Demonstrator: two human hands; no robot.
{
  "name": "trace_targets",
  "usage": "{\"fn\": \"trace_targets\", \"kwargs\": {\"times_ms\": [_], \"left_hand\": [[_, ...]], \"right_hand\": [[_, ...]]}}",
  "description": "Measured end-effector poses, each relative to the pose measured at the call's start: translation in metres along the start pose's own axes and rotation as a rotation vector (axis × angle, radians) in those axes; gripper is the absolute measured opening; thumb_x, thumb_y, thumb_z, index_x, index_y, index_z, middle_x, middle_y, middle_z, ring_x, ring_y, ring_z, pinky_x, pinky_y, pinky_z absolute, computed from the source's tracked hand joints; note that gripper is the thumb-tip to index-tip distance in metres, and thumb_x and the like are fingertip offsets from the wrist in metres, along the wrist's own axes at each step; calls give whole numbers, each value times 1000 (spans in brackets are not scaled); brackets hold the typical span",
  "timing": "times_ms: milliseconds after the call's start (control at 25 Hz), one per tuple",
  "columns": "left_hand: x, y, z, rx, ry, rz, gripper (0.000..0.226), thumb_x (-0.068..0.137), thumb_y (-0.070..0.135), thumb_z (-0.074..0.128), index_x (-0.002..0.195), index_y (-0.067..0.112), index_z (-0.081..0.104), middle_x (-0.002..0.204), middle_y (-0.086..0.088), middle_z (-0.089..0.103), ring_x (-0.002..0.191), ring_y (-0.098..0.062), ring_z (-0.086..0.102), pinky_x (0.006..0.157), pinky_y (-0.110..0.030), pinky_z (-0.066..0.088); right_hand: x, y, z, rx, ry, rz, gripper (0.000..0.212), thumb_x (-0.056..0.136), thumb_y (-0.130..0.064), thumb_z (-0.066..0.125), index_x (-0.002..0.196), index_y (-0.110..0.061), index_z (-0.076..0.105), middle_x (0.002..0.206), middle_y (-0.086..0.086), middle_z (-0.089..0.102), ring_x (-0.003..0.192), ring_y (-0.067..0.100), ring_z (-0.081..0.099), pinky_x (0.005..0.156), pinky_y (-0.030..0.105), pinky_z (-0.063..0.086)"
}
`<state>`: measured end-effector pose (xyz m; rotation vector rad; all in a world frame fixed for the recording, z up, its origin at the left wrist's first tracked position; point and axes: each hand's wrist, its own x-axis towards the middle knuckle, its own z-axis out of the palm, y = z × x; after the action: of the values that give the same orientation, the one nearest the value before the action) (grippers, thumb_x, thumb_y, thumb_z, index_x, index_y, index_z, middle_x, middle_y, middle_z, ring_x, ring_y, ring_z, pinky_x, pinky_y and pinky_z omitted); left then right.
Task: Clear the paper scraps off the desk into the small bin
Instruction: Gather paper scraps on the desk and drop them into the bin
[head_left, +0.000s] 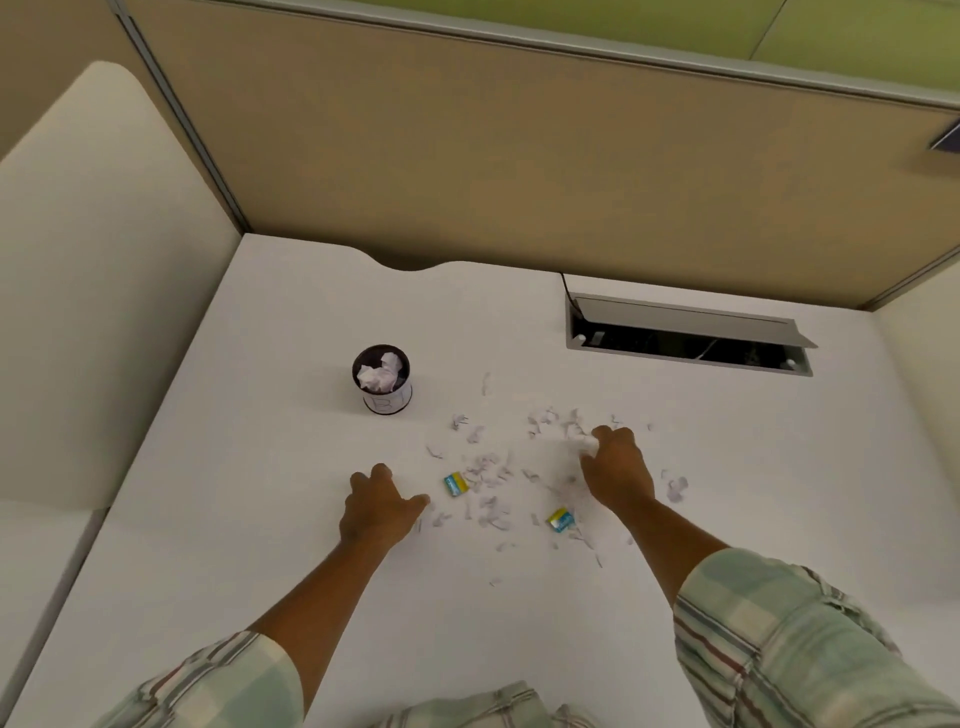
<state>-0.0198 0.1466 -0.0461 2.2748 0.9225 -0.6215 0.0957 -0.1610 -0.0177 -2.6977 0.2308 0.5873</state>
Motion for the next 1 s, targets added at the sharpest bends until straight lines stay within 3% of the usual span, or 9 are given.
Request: {"fn": "trace_targets", "kwargs": {"times_ms": [200, 360, 520, 720, 840, 920, 1000], "left_hand": [[-35, 15, 38, -92, 3, -76, 85, 70, 53, 85, 135, 16, 45, 133, -13, 43, 111, -33, 61, 79, -38, 53], [-48, 42, 61, -188, 45, -34, 81, 70, 40, 89, 136, 15, 47, 130, -12, 47, 106, -27, 59, 77, -28, 45], [-49, 61, 72, -242, 113, 104, 65, 74, 30, 87, 128, 17, 53, 119, -7, 56, 108, -25, 59, 82, -24, 45], [-38, 73, 72, -297, 136, 237, 47, 74, 18, 84, 116, 24, 62, 110, -2, 62, 70, -3, 63, 60, -2, 44], [-28, 80, 67, -213, 127, 305, 54, 74, 19, 85, 122, 24, 60, 118, -3, 58, 88, -12, 66, 72, -6, 50], [-22, 86, 63, -87, 51, 329, 75, 72, 27, 89, 136, 21, 52, 131, -4, 50, 111, -22, 61, 89, -24, 56], [-20, 92, 59, 72, -66, 344, 97, 69, 37, 90, 149, 18, 38, 143, -6, 38, 125, -25, 54, 99, -34, 53]], "right_hand": [[25, 42, -15, -28, -86, 151, 75, 96, -54, 55, 154, -17, 25, 149, 21, 32, 134, 45, 44, 103, 55, 49], [44, 41, -15, -94, -155, 43, 92, 92, -66, 52, 160, -20, 11, 158, 20, 22, 142, 47, 32, 112, 54, 37], [58, 19, -7, -129, -216, -52, 87, 92, -67, 51, 158, -22, 17, 158, 17, 18, 142, 47, 28, 110, 56, 38], [59, -10, 13, -183, -228, -192, 75, 92, -65, 52, 149, -22, 29, 150, 15, 23, 133, 45, 37, 99, 54, 48], [54, -28, 26, -210, -246, -277, 77, 91, -65, 54, 151, -26, 26, 152, 13, 22, 134, 42, 37, 100, 53, 48], [49, -35, 34, -249, -265, -331, 76, 90, -64, 56, 152, -31, 26, 154, 12, 21, 136, 40, 36, 101, 53, 49], [44, -36, 40, -314, -274, -393, 75, 89, -64, 56, 151, -35, 27, 153, 11, 22, 134, 38, 37, 100, 52, 51]]}}
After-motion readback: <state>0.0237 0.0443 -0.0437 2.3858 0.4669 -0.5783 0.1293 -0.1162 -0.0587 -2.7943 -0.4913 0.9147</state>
